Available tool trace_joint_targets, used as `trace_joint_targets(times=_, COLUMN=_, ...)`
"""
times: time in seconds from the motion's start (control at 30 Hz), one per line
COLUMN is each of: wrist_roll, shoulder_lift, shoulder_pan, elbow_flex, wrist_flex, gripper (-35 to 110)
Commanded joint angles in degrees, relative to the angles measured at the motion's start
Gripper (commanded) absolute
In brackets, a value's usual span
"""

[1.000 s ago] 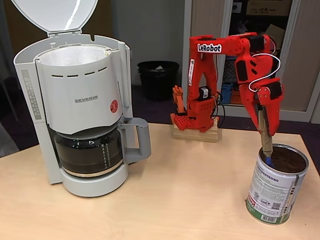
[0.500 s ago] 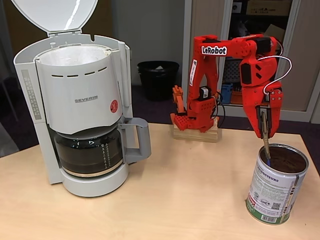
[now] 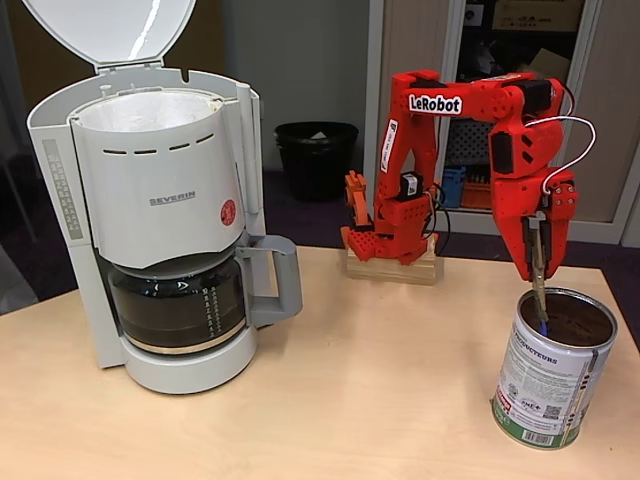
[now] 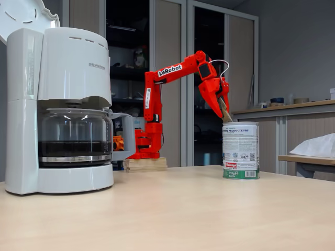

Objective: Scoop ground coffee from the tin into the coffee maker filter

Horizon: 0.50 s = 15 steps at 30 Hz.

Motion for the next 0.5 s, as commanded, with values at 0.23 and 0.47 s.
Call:
trace_joint_targets(times=0.23, wrist_roll=4.2, shoulder_lift=-3.1, shoulder_pan=-4.2, elbow_flex=-3.9, wrist_flex=1.1, gripper=0)
trace_joint_targets(times=0.47, wrist_roll=6.8, shoulder_lift=-4.1, shoulder_pan=-6.3, elbow_flex=-6.9, wrist_flex=3.6, gripper=0)
